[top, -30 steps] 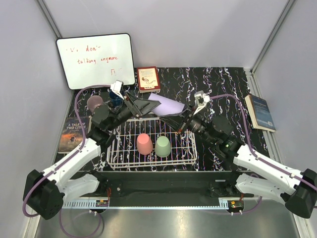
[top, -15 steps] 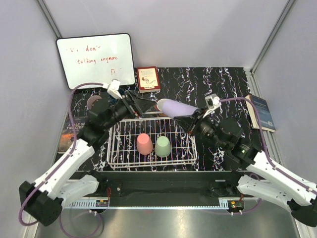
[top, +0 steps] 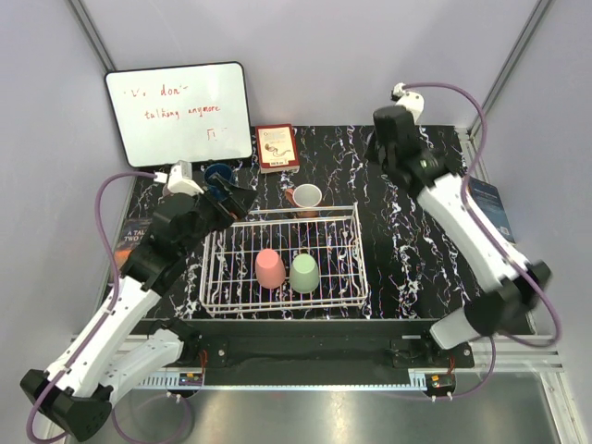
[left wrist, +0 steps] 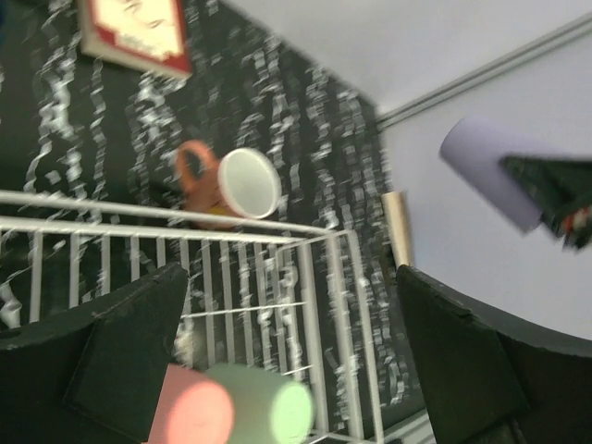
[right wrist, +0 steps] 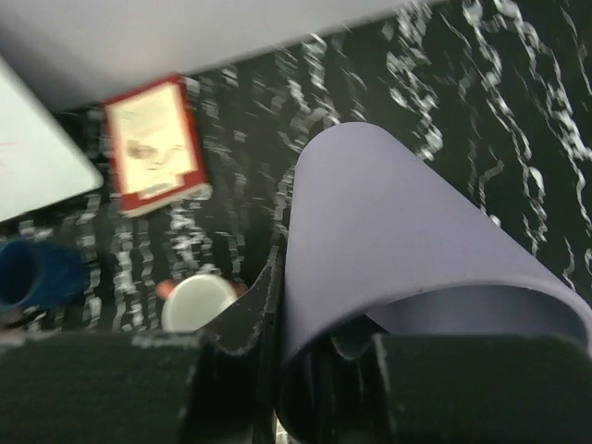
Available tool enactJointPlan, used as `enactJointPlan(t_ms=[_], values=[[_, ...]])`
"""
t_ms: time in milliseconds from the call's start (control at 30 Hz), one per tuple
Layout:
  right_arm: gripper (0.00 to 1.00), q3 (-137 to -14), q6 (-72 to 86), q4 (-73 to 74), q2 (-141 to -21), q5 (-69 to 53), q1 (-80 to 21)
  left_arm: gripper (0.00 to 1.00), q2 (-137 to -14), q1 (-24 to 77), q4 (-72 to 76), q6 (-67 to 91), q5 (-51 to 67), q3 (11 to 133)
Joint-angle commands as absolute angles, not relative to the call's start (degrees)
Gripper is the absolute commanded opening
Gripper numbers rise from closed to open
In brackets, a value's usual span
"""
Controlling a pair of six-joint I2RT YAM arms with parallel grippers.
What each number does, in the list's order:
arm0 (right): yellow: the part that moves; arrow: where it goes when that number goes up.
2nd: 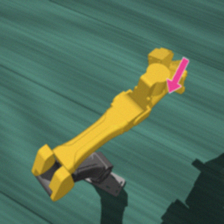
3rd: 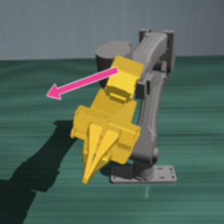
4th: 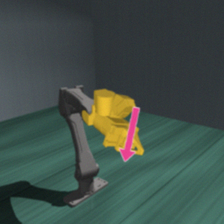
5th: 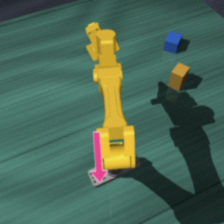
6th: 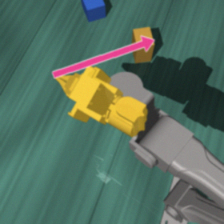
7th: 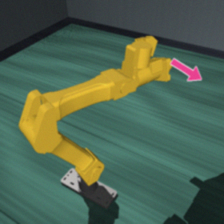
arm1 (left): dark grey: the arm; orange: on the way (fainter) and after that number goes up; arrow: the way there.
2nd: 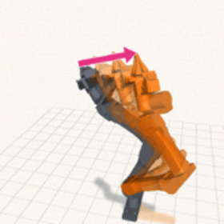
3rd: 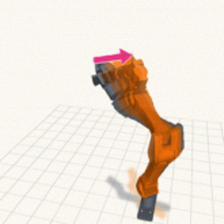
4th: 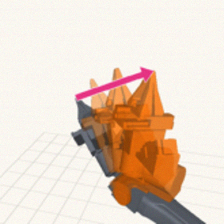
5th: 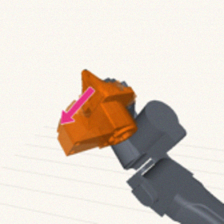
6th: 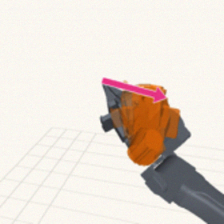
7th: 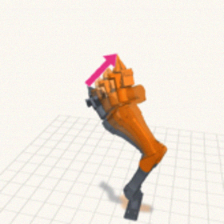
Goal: Unload the cups from the dish rack
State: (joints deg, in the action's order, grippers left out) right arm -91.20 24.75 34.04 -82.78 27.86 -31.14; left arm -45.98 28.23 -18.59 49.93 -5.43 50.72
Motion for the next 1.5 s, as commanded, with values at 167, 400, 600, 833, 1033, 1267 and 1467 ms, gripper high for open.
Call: enactJointPlan(t_ms=[167,400,600,833,1033,1267,1467], values=[[0.00,-124.3,34.7,62.6,-113.0,22.4,-20.1,0.99,-48.9,28.0,-29.8,46.6,-8.4,54.5],[0.00,-131.0,37.2,70.2,-124.8,22.0,-17.8,0.99,-51.1,28.1,-30.2,46.2,-7.9,53.2],[0.00,-128.0,38.1,70.1,-126.4,20.2,-14.1,0.99,-53.5,28.0,-31.1,46.4,-6.7,52.7],[0.00,-121.2,37.0,66.9,-124.2,15.1,-10.4,0.99,-57.4,28.1,-31.2,47.1,-5.3,53.2],[0.00,-116.7,35.9,64.1,-125.0,13.1,-8.6,0.99,-59.6,28.0,-31.2,47.2,-4.1,54.0],[0.00,-115.8,35.0,63.3,-126.3,12.5,-8.6,0.99,-59.4,28.1,-31.2,46.1,-3.7,54.1],[0.20,-110.5,34.7,59.7,-121.8,12.6,-8.6,0.99,-58.9,28.1,-31.1,46.2,-4.1,53.8]])
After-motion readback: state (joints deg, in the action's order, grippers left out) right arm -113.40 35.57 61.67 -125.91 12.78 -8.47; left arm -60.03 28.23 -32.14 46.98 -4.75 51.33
